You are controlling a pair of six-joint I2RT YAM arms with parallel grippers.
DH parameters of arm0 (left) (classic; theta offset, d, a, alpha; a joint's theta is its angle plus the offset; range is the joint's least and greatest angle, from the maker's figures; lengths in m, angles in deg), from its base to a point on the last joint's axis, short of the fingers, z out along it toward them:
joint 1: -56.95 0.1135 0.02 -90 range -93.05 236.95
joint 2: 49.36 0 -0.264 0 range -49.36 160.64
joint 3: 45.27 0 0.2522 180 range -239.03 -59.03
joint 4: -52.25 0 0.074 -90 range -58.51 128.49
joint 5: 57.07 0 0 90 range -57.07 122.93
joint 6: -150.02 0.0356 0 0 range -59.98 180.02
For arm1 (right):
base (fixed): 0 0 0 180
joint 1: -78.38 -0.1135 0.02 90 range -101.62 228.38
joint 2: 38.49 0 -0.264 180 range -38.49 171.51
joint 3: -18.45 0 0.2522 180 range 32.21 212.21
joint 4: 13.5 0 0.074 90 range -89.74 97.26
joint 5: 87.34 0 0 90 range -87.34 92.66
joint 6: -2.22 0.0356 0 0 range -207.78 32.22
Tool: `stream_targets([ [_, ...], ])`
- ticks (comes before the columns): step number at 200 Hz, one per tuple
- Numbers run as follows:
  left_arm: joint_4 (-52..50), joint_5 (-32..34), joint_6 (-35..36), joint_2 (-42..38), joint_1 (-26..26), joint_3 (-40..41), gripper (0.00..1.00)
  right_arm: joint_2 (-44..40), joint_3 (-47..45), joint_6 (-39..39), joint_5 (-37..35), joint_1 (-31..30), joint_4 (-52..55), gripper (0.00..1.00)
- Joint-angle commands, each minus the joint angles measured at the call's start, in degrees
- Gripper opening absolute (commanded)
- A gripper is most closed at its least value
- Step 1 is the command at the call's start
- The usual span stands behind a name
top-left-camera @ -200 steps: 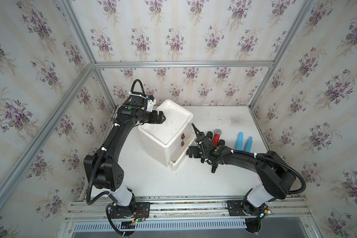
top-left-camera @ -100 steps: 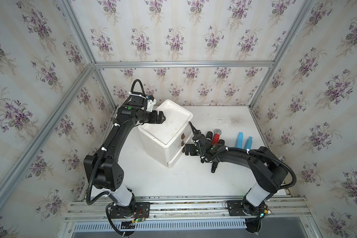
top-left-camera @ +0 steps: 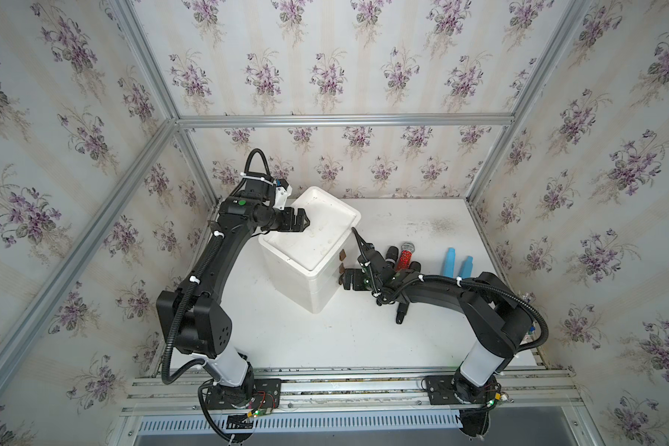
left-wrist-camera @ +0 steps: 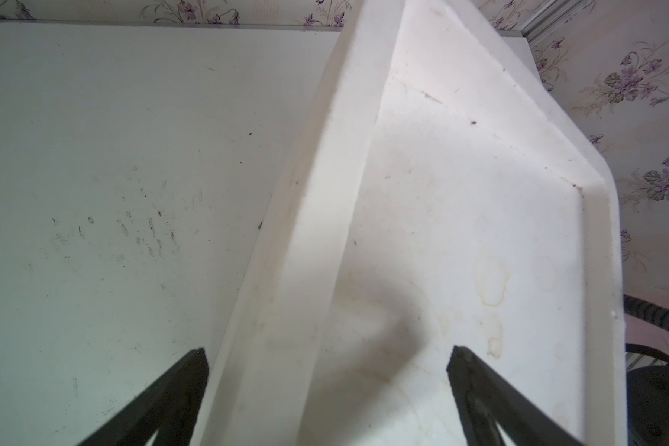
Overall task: Take the microphone out of the drawer
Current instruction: Close the drawer of the storage box.
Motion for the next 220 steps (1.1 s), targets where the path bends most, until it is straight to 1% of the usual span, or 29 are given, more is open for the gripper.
stream_targets([
  [1,-2.3,-0.8,-0.5,-0.1,-0.1,0.1,0.99,-0.1,-0.4,0.7,-0.8,0.0,-0.8,1.0],
  [36,-2.3,-0.9,-0.5,-0.1,-0.1,0.1,0.99,-2.8,-0.4,-1.0,-1.6,1.1,2.4,1.0],
  [67,-2.3,-1.0,-0.6,0.1,-0.2,0.1,0.99,-6.8,-1.6,-3.1,-0.6,5.4,6.3,1.0],
  [92,-2.3,-1.6,-0.8,0.4,-1.0,0.1,0.99,-11.5,-3.2,-5.4,-1.0,9.4,8.1,1.0],
  [114,-2.1,-2.2,-1.0,1.1,-3.2,-0.3,0.99,-15.0,-5.2,-8.2,-0.1,12.9,8.1,1.0],
  [116,-2.1,-2.1,-1.1,1.2,-3.4,-0.4,0.99,-15.3,-5.3,-8.6,0.0,14.8,8.1,1.0],
  [119,-2.1,-2.1,-1.2,1.2,-3.8,-0.4,0.99,-15.6,-5.4,-9.1,0.3,15.9,8.1,1.0],
  [157,-1.8,-3.6,-3.1,2.8,-7.3,-1.8,0.99,-17.7,-5.7,-16.9,4.0,25.4,8.6,1.0],
  [176,-0.7,-3.7,-4.2,2.9,-8.5,-1.0,0.99,-18.2,-5.4,-18.3,5.2,29.7,9.1,1.0],
  [193,-0.1,-3.7,-4.7,2.9,-9.3,-0.2,0.99,-19.1,-5.8,-19.4,4.6,31.5,8.4,1.0],
  [220,0.3,-3.6,-5.5,2.9,-11.0,0.0,0.99,-20.1,-6.4,-20.8,4.2,32.8,7.6,1.0],
])
